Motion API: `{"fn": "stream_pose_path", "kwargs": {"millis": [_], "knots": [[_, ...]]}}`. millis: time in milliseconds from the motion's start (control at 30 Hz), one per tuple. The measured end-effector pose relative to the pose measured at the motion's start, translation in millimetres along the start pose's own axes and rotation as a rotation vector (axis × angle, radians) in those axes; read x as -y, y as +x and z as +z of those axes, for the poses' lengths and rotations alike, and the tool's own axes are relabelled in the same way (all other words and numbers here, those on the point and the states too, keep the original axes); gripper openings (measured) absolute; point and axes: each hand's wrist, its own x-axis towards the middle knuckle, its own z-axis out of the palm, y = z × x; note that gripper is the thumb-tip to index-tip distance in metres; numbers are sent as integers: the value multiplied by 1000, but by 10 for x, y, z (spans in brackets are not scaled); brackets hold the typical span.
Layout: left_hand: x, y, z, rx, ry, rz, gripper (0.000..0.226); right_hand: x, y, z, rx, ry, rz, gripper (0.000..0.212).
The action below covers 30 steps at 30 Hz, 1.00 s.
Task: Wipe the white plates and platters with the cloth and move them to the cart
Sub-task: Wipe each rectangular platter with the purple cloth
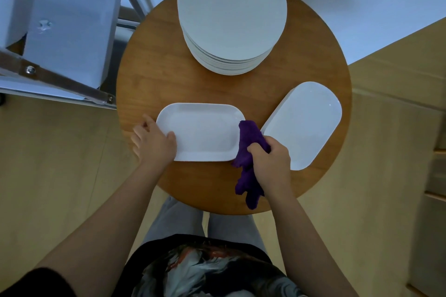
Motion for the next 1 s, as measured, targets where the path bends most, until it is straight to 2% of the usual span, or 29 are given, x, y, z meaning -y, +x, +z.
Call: {"fn": "stream_pose_path", "kwargs": {"millis": [67,133,167,233,267,333,533,800,1000], "knots": [[-114,-183,25,-86,-12,100,72,-5,12,-116,-20,64,-11,17],[-277,-418,106,-111,-52,274,57,1,26,-265,-47,134,-21,19],[-371,-541,165,-70,-83,352,45,8,35,-346,-61,171,-23,19],[-566,-779,318,113,-113,445,22,23,52,-516,-86,241,-20,19],[-665,-873,404,210,-99,460,18,28,61,-604,-94,266,-17,18],[-864,-979,558,306,-60,443,24,34,74,-780,-104,311,-13,17],[-1239,-960,813,334,72,348,35,-26,155,-1239,-165,422,5,25],[-1290,-921,838,284,48,312,35,-142,343,-1464,-156,455,54,28],[-1314,-889,789,335,-25,237,39,-206,438,-1548,-156,467,95,23]]}}
